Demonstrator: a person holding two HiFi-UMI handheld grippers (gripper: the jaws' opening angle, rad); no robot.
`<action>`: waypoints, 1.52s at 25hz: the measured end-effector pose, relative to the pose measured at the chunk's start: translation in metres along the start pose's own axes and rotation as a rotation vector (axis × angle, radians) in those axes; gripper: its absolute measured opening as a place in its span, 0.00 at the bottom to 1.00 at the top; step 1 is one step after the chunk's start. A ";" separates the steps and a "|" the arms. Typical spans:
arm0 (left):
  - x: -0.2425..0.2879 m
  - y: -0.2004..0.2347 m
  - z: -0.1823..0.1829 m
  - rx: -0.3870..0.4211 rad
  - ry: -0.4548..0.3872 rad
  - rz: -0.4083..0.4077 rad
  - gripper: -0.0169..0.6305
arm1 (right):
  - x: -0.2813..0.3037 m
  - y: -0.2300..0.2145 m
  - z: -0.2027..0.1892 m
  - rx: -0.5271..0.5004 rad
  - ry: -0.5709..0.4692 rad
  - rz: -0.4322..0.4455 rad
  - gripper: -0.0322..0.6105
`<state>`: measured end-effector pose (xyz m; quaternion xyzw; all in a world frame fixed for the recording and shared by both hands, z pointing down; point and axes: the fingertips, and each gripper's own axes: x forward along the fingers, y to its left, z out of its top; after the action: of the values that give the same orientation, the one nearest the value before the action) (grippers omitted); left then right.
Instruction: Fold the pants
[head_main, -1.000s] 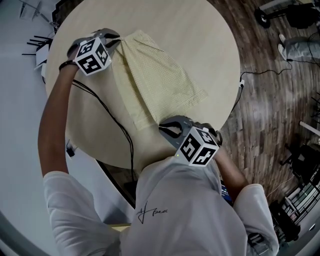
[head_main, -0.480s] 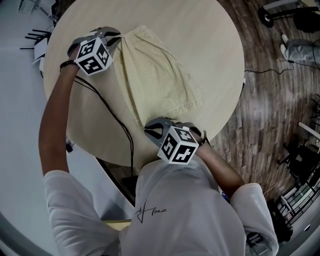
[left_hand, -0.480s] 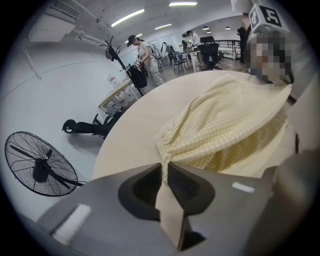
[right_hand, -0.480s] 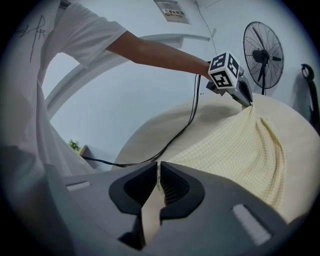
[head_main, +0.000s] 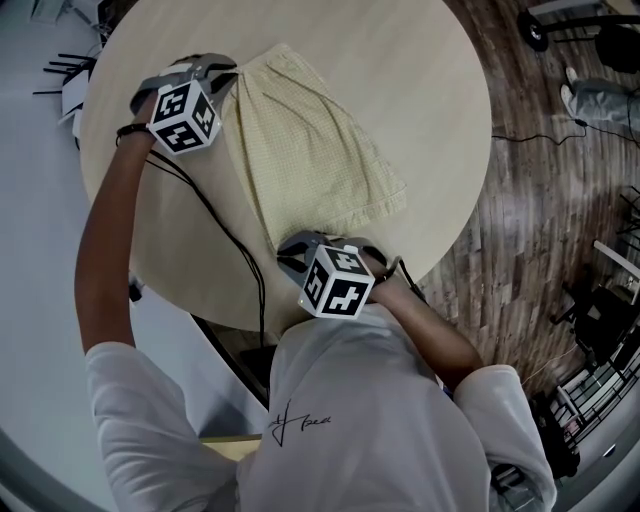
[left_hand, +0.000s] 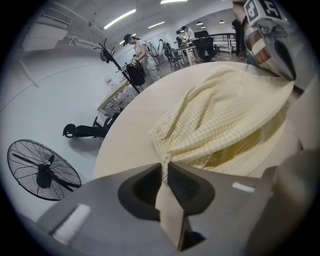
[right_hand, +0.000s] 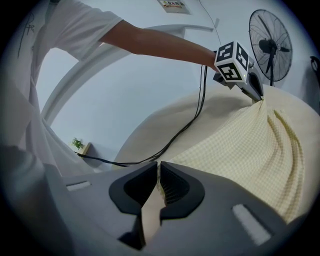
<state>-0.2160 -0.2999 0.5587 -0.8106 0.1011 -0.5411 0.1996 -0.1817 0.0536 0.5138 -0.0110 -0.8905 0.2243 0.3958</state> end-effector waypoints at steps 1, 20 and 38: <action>0.001 -0.001 -0.001 0.005 0.003 -0.001 0.17 | 0.003 -0.001 -0.002 0.000 0.007 0.003 0.08; -0.004 -0.011 -0.022 0.069 0.047 0.016 0.24 | 0.037 -0.013 -0.025 -0.014 0.095 -0.049 0.08; -0.082 -0.031 -0.031 -0.300 -0.027 0.094 0.46 | 0.017 -0.019 -0.008 0.073 -0.014 -0.205 0.15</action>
<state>-0.2782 -0.2479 0.5141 -0.8329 0.2159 -0.4992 0.1025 -0.1849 0.0426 0.5386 0.0960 -0.8810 0.2149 0.4105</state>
